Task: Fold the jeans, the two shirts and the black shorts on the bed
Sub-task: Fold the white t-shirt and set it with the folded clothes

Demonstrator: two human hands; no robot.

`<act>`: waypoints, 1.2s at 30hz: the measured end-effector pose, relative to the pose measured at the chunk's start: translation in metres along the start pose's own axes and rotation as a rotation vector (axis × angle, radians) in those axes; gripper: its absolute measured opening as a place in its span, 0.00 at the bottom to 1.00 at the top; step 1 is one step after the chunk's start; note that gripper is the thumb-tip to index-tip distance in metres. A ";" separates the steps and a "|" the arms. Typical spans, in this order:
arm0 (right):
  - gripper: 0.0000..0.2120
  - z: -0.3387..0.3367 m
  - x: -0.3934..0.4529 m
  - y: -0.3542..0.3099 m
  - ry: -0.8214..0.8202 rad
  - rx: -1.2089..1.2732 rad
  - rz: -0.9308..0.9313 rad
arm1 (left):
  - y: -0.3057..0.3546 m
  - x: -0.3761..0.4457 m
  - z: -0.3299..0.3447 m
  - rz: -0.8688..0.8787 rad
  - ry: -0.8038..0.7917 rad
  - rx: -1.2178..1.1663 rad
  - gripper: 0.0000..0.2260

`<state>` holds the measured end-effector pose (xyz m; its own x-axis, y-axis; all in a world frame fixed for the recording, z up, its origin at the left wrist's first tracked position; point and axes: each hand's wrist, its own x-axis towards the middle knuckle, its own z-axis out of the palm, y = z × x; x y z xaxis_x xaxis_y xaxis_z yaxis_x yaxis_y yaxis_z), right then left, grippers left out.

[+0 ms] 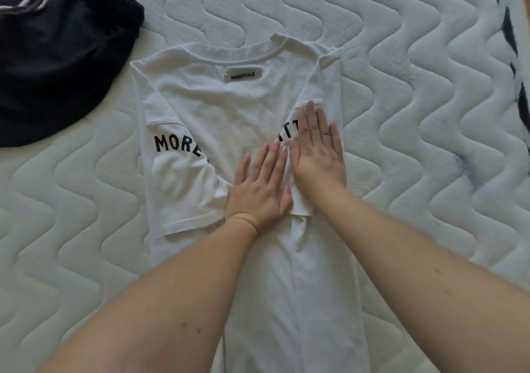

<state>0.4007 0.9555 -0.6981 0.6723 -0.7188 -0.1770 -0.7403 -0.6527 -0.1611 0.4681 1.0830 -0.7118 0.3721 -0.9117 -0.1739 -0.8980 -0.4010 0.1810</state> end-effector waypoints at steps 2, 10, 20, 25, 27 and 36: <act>0.29 0.009 -0.042 0.003 -0.048 -0.012 -0.015 | 0.002 -0.001 -0.005 -0.014 -0.061 0.015 0.31; 0.31 0.010 -0.155 0.005 -0.154 0.013 0.076 | 0.007 -0.010 -0.050 -0.082 -0.180 -0.229 0.26; 0.36 0.007 -0.275 -0.018 -0.420 0.064 -0.055 | 0.024 -0.183 -0.019 0.023 -0.340 -0.153 0.30; 0.43 -0.002 -0.333 -0.021 -0.560 0.148 -0.159 | 0.032 -0.292 -0.010 0.058 -0.427 -0.164 0.29; 0.42 -0.008 -0.354 -0.013 -0.643 0.145 -0.187 | 0.034 -0.322 -0.011 0.118 -0.428 -0.221 0.29; 0.29 -0.028 -0.383 0.037 -0.549 0.360 0.756 | -0.010 -0.369 -0.040 -1.269 -0.133 -0.624 0.28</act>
<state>0.1154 1.1998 -0.6092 -0.0006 -0.6459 -0.7634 -0.9903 0.1065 -0.0893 0.3496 1.4195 -0.6108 0.7787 0.0914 -0.6207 0.2857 -0.9325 0.2210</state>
